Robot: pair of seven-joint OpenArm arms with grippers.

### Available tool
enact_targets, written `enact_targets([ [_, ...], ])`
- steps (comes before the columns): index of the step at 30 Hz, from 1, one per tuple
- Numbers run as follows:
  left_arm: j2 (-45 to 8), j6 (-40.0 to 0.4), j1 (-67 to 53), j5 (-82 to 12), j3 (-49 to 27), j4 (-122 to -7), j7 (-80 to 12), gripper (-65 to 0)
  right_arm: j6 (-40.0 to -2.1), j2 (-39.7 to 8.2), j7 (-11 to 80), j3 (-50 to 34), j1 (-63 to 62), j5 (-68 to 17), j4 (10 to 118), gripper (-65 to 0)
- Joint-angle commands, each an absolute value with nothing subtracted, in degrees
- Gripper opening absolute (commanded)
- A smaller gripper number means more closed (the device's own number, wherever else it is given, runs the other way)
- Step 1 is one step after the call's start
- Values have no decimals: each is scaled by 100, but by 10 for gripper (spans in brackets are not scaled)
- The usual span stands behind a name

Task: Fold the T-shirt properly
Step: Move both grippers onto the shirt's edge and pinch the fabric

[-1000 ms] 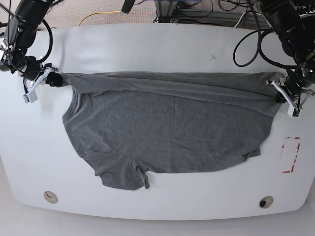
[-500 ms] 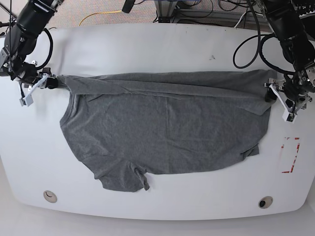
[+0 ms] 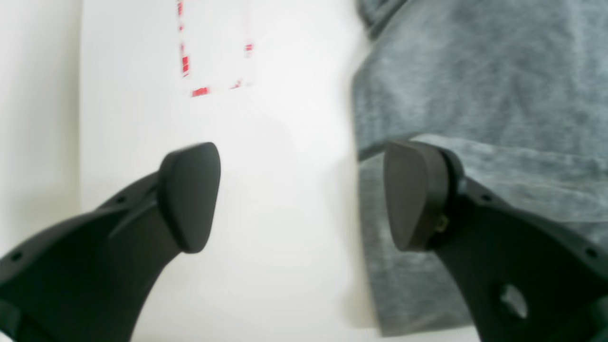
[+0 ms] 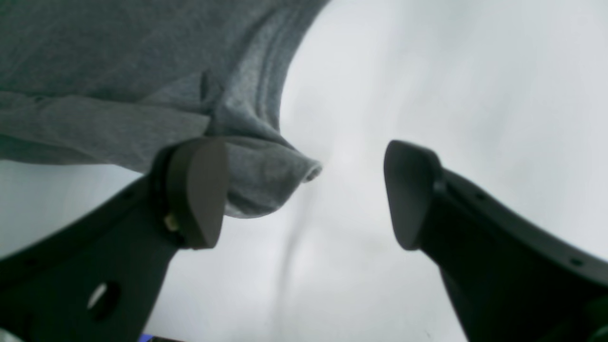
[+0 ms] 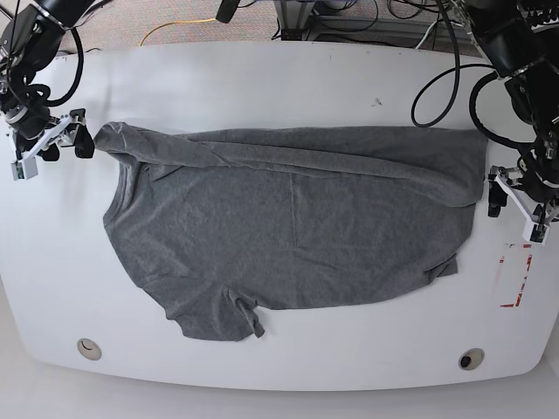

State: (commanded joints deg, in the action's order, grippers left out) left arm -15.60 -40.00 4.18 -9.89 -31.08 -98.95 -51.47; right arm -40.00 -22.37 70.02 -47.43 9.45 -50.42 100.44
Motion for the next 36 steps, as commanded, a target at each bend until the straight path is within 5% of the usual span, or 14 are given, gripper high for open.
enact_targets([
  [9, -1499, -4000, -163, -963, -2563, -10000, -5138, -219, -4000, -2211, 6958, -3310, 901, -5068, 10044, -162],
  [18, -1464, -4000, -453, -954, -2369, -9253, -5112, -253, -4000, -2185, 6791, -2774, 848, -3653, 10352, -165],
  [26, -1464, -4000, -453, -954, -2396, -9024, -5112, -253, -4000, -2132, 6791, -2747, 813, -3591, 10035, -436],
  [32, -1464, -4000, -444, -954, -2369, -8963, -5112, -253, -4000, -2149, 6791, -2396, 787, -3565, 9982, -482],
  [35, -1464, -4000, -444, -945, -2360, -8954, -5112, -253, -4000, -2141, 6791, -2352, 796, -3591, 10035, -647],
  [36, -1464, -4000, -444, -945, -2360, -8954, -5112, -253, -4000, -2141, 6791, -2352, 787, -3574, 10062, -650],
])
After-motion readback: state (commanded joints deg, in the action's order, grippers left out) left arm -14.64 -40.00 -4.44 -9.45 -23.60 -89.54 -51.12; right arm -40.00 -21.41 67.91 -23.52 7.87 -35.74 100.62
